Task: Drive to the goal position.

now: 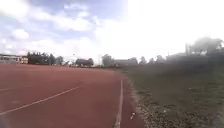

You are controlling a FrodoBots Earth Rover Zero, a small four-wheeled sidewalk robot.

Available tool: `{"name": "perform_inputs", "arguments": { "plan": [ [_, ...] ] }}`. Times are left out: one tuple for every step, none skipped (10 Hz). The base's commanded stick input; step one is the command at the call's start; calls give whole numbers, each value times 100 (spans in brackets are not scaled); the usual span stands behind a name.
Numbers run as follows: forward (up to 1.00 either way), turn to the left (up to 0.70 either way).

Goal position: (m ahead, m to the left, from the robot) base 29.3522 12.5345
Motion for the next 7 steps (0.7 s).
{"name": "perform_inputs", "arguments": {
  "plan": [
    [70,0],
    [70,0],
    [70,0],
    [70,0],
    [70,0],
    [70,0],
    [70,0]
  ]
}}
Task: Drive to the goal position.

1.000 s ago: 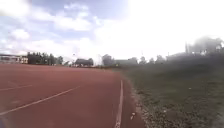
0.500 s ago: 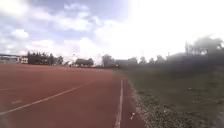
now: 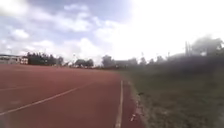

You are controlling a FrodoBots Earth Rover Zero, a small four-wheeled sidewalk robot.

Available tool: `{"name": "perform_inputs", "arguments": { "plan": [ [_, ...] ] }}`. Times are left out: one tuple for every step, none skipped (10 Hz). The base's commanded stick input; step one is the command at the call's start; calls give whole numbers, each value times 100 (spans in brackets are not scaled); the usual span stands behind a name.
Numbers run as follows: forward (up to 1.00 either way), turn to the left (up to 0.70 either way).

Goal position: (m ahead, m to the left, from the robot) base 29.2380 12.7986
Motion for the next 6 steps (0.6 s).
{"name": "perform_inputs", "arguments": {
  "plan": [
    [70,0],
    [70,0],
    [70,0],
    [70,0],
    [70,0],
    [70,0]
  ]
}}
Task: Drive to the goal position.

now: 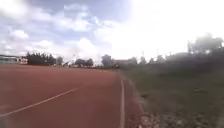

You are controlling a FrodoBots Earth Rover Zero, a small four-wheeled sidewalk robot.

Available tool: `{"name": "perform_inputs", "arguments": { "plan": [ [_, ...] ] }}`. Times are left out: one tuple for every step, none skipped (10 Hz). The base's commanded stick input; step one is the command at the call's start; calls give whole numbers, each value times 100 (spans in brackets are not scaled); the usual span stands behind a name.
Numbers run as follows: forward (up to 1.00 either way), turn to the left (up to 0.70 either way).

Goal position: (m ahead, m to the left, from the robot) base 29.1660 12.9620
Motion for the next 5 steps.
{"name": "perform_inputs", "arguments": {
  "plan": [
    [70,0],
    [70,0],
    [70,0],
    [70,0],
    [70,0]
  ]
}}
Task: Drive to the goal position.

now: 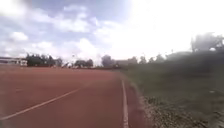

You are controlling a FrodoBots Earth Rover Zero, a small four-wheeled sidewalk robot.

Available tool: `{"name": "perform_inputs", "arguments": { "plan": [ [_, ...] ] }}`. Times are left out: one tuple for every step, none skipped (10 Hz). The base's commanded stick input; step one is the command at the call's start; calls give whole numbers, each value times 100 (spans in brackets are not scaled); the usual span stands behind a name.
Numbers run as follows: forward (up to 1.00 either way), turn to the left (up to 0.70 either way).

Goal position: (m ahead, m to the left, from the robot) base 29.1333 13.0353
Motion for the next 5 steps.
{"name": "perform_inputs", "arguments": {
  "plan": [
    [70,0],
    [70,0],
    [70,0],
    [70,0],
    [70,0]
  ]
}}
